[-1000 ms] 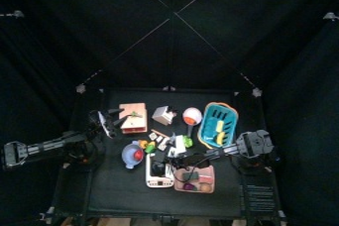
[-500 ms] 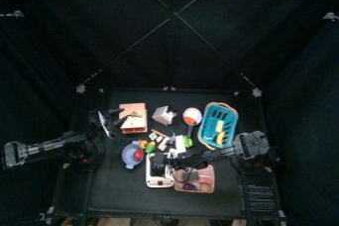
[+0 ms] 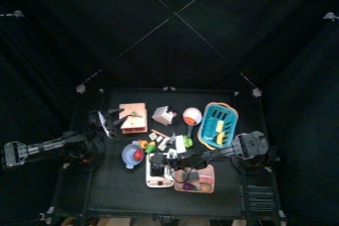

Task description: Grab pot lid

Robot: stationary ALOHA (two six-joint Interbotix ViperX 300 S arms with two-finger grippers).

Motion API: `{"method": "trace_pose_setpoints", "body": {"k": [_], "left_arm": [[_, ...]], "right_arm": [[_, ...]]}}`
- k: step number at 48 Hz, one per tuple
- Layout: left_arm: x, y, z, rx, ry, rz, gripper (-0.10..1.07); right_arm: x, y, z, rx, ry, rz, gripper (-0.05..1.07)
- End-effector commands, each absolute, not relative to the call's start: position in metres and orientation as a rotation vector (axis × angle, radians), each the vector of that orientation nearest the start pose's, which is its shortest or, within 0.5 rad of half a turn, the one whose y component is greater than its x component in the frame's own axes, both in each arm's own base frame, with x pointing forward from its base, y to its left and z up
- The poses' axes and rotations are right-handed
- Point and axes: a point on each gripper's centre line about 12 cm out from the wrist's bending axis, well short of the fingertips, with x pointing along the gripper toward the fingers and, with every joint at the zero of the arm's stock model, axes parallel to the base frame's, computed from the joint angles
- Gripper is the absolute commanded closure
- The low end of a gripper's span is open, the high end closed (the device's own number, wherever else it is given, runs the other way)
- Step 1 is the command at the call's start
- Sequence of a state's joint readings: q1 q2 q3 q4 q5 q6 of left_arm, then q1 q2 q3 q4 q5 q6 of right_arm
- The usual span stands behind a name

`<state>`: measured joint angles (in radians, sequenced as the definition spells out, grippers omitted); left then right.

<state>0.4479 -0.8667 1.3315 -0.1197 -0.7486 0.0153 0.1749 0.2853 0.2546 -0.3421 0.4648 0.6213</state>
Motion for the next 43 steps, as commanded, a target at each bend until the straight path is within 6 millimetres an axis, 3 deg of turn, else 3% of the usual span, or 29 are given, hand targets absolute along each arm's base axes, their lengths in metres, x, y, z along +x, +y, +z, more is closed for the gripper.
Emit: {"method": "trace_pose_setpoints", "body": {"k": [1, 16, 26, 43], "left_arm": [[0.169, 0.092, 0.269, -0.015, -0.309, 0.515, 0.12], [0.169, 0.092, 0.269, -0.016, -0.310, 0.516, 0.12], [0.169, 0.092, 0.269, -0.014, -0.309, 0.517, 0.12], [0.170, 0.092, 0.269, -0.014, -0.309, 0.517, 0.12]], "right_arm": [[0.466, 0.064, 0.166, 0.144, 0.909, -0.122, 0.23], [0.464, 0.063, 0.168, 0.143, 0.918, -0.131, 0.36], [0.462, 0.061, 0.183, 0.142, 0.898, -0.135, 0.37], [0.462, 0.060, 0.190, 0.158, 0.885, -0.139, 0.37]]}}
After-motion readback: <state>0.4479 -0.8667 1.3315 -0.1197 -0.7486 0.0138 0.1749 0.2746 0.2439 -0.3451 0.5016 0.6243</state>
